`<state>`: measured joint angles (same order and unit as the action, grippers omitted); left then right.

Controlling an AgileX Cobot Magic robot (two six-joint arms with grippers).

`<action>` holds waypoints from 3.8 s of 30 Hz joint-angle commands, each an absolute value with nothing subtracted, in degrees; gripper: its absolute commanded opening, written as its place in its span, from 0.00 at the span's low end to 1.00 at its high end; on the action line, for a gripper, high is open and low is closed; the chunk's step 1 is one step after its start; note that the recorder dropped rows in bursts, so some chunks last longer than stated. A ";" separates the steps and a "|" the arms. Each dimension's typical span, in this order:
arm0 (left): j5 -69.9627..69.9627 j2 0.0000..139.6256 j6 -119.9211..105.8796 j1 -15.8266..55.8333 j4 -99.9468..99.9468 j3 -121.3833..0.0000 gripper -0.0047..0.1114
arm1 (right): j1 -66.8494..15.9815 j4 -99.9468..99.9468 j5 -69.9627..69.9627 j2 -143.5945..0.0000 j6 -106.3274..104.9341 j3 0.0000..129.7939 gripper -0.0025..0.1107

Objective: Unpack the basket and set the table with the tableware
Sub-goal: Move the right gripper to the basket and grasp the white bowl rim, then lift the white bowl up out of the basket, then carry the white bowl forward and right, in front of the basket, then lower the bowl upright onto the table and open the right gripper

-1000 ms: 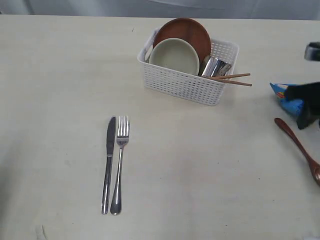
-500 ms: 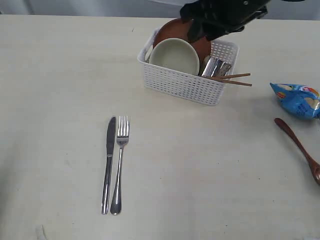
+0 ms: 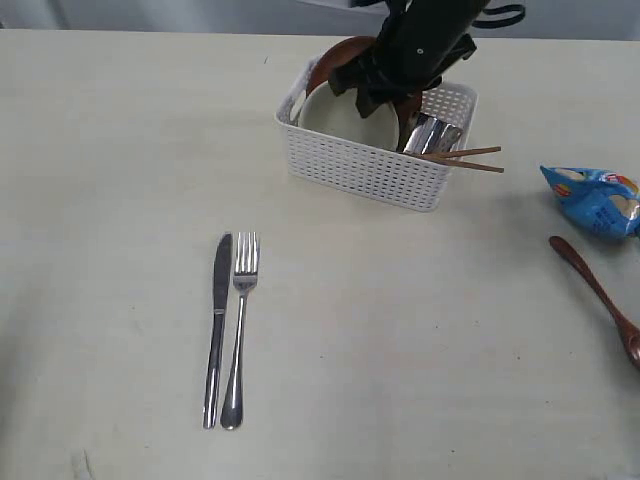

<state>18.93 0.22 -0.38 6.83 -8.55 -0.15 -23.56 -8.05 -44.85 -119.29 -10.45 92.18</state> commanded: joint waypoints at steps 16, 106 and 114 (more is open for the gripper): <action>18.35 0.00 0.00 7.23 -8.74 0.00 0.04 | -23.58 -5.70 -45.30 -116.79 -13.73 94.16 0.02; 18.35 0.00 0.00 7.23 -8.74 0.00 0.04 | -24.06 -14.53 -69.96 -89.85 -11.32 61.72 0.02; 18.35 0.00 0.00 7.23 -8.27 0.00 0.04 | -24.06 -13.62 -68.31 -91.21 -11.44 56.61 0.02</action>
<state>18.93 0.22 -0.38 6.83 -8.55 -0.15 -24.21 -13.63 -69.71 -90.69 -10.70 56.96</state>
